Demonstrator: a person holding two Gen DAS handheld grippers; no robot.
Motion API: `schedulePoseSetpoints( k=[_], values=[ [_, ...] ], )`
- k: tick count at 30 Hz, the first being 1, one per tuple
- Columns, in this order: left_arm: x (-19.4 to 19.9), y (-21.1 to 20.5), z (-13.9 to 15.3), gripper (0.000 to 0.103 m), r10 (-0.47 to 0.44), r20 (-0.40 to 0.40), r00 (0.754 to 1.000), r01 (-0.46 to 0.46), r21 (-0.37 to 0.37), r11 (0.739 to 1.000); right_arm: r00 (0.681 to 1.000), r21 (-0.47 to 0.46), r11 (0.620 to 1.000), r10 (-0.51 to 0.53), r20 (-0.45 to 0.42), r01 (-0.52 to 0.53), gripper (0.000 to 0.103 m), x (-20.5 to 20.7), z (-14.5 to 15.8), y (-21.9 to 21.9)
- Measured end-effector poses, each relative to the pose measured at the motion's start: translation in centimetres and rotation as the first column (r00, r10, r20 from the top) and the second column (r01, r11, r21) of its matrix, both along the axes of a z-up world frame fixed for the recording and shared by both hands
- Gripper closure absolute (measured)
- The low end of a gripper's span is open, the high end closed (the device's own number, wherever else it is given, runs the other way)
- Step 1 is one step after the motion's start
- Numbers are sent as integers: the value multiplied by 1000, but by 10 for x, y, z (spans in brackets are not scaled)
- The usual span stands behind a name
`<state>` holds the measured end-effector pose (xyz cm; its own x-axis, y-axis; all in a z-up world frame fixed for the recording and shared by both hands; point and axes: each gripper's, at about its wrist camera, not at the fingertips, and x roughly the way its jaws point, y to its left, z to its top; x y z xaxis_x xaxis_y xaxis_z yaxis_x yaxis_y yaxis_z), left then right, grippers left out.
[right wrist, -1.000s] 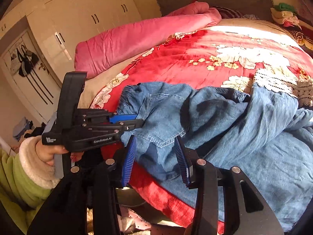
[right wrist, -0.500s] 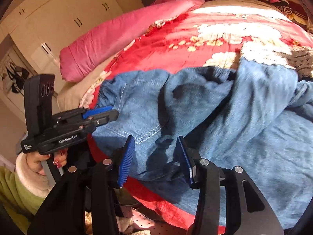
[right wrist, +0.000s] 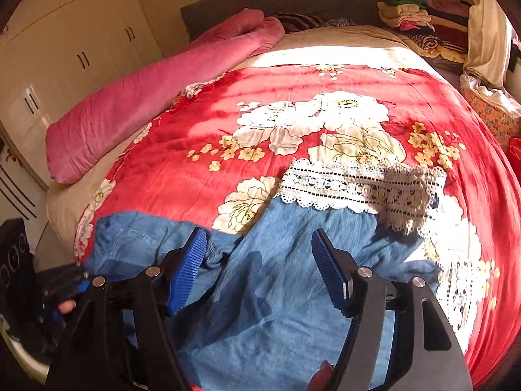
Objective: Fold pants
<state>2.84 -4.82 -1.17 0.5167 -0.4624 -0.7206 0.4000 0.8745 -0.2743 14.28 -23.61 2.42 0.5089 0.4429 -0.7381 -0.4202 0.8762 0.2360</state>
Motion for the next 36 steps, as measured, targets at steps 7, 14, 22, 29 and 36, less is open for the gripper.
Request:
schedulePoseSetpoints(
  k=[7,14,22,29,36],
  values=[
    [20,-33,-36,72,-52,-107,993,50,-19,999,999,-154,987,37,-30,-42,34,58,-20,44],
    [26,-46,-54,95,-72,-145,987,73,2,997,995,-348,937,-24,-101,-13,35,112,-59,69],
    [32,-38,-52,102,-59,-160,985,54,-37,998,993,-306,952,-11,-117,-26,92,127,-68,57],
    [27,-30,-33,102,-44,-113,993,40,-38,998,989,67,988,-132,-59,136,93,84,8,-40],
    [21,-38,-27,102,-84,-70,994,83,-11,996,959,200,938,-276,-64,283,93,-1,18,-141]
  ],
)
